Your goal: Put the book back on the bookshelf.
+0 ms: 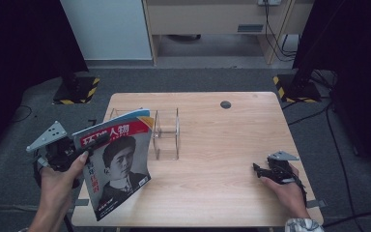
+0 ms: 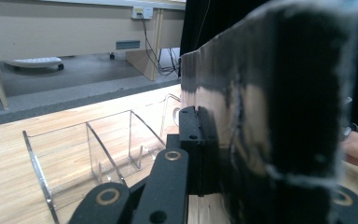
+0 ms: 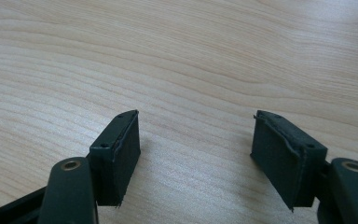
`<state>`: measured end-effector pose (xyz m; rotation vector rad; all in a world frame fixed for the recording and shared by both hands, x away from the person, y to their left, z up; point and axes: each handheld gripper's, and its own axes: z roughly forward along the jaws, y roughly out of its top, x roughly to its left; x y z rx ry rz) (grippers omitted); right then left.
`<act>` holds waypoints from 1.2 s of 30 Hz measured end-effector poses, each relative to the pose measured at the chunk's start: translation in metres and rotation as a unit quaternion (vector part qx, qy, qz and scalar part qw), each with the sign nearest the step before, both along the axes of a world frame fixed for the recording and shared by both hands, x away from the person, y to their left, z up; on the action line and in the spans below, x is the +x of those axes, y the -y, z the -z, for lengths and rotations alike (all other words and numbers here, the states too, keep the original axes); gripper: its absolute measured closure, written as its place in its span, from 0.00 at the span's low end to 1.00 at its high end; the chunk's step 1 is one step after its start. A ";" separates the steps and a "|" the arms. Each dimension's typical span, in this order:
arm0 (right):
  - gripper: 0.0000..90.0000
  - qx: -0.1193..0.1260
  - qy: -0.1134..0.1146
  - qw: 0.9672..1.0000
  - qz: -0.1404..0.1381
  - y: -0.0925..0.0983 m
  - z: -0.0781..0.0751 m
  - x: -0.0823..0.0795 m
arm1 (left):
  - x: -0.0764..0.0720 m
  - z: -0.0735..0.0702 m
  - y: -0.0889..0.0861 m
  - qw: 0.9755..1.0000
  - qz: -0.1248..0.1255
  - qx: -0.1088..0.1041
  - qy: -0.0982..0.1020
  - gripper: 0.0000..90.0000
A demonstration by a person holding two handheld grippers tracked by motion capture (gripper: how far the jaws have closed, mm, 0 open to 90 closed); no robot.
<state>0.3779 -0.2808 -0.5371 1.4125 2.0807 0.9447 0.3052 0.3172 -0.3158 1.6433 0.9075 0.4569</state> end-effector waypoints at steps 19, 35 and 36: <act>0.36 -0.001 0.000 1.000 0.000 0.000 0.000 0.000 | -0.005 0.001 -0.013 1.000 -0.016 -0.002 0.001 0.96; 0.36 0.000 0.001 1.000 0.000 0.000 0.000 0.000 | -0.009 0.002 -0.033 0.999 -0.041 -0.002 0.001 0.96; 0.36 0.000 0.001 1.000 0.000 0.000 0.000 0.000 | -0.010 0.002 -0.034 0.999 -0.042 -0.003 0.000 0.96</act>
